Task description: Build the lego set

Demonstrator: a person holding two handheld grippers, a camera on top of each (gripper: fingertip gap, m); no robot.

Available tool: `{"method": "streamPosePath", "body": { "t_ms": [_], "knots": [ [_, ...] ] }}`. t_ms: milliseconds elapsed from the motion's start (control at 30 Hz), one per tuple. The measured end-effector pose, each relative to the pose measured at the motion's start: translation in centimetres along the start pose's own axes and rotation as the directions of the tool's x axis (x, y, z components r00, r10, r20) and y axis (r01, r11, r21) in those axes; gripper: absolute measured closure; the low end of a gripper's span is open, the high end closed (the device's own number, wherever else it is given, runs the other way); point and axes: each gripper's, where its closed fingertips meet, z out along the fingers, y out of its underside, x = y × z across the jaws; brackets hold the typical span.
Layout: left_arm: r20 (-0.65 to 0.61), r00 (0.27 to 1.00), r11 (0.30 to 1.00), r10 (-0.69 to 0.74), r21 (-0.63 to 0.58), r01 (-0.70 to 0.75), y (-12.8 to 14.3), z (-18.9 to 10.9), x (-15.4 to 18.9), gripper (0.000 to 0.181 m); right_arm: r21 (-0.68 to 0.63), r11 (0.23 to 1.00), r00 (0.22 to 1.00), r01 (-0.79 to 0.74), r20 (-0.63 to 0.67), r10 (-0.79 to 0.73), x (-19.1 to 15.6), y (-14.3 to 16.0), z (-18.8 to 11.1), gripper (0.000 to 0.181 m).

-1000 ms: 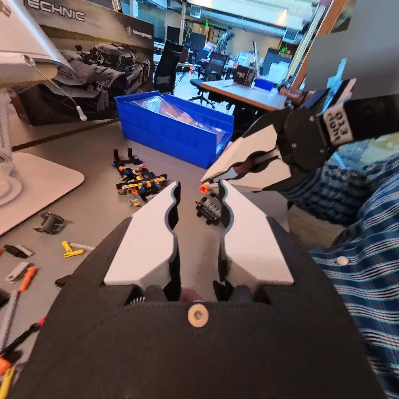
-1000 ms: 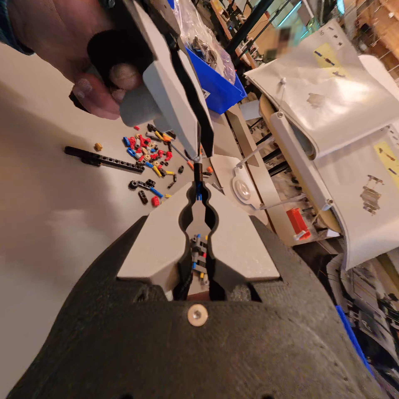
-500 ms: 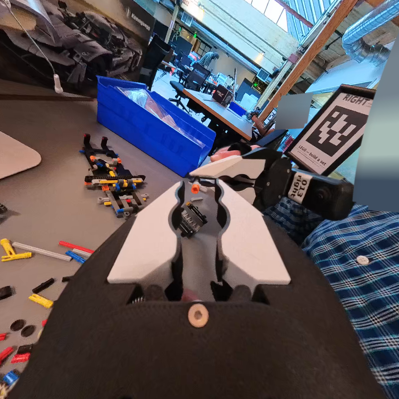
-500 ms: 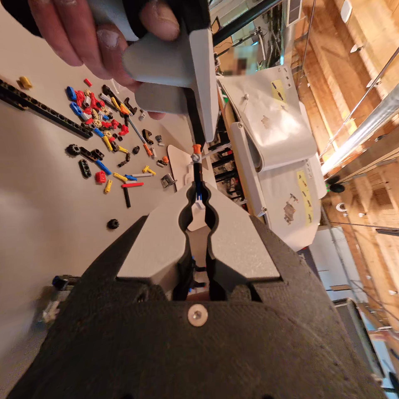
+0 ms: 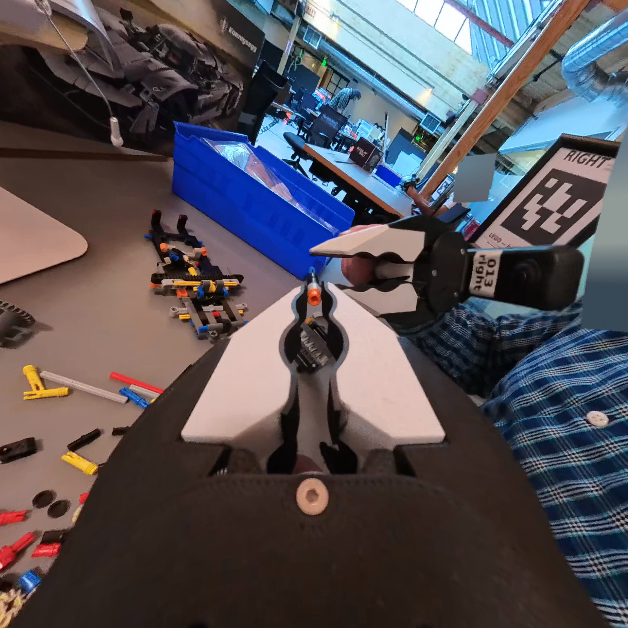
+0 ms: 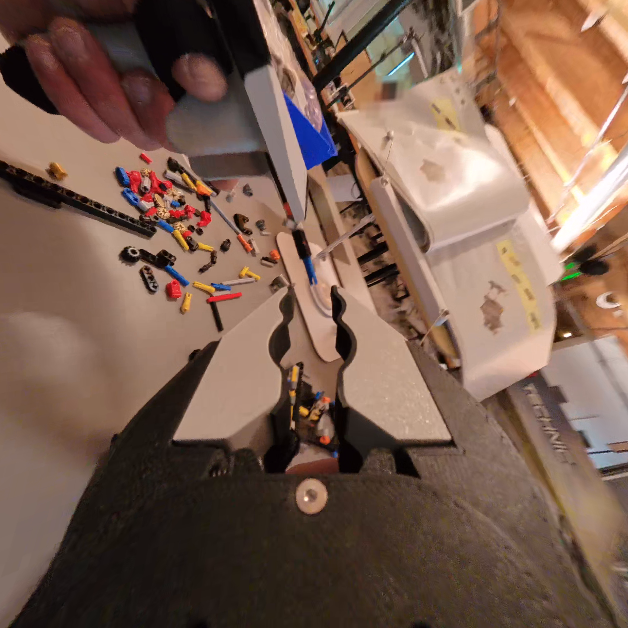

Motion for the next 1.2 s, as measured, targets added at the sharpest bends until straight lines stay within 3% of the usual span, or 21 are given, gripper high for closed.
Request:
{"method": "streamPosePath", "body": {
  "t_ms": [167,367,600,667,767,1000,1100,1200],
  "knots": [
    [0.003,0.999,0.999,0.04,-0.01,-0.04,0.1,0.3,0.3,0.176,-0.001,0.997,0.995,-0.081,0.057,0.081,-0.1,0.3,0.1,0.161],
    [0.012,0.997,0.997,0.078,-0.008,-0.078,0.4,0.7,0.7,0.176,-0.009,1.0,0.998,0.022,0.059,-0.021,-0.6,-0.1,0.7,0.18],
    [0.001,1.0,1.0,0.014,0.011,-0.014,0.3,0.2,0.7,0.175,0.001,0.979,0.979,0.205,-0.021,-0.205,-0.6,-0.6,1.0,0.181],
    [-0.004,1.0,1.0,-0.021,0.005,0.021,0.6,0.1,0.6,0.166,0.001,0.966,0.965,0.259,-0.037,-0.259,-0.7,-0.9,1.1,0.181],
    [-0.025,0.998,0.998,-0.056,-0.007,0.055,0.9,0.1,0.8,0.176,0.022,0.946,0.946,0.323,-0.036,-0.322,-1.4,-1.5,1.2,0.181],
    [-0.014,0.997,0.997,-0.069,-0.027,0.069,1.2,-0.2,0.6,0.181,0.042,0.927,0.928,0.372,-0.056,-0.369,-1.8,-2.0,1.4,0.181],
    [-0.014,0.994,0.994,-0.109,-0.025,0.109,1.2,-0.4,0.2,0.166,0.056,0.92,0.921,0.387,-0.076,-0.383,-1.8,-2.4,1.3,0.181],
    [-0.048,0.988,0.989,-0.145,-0.048,0.143,1.4,-0.5,0.5,0.167,0.066,0.912,0.913,0.405,-0.079,-0.4,-2.0,-2.6,1.3,0.181]
  ]
}}
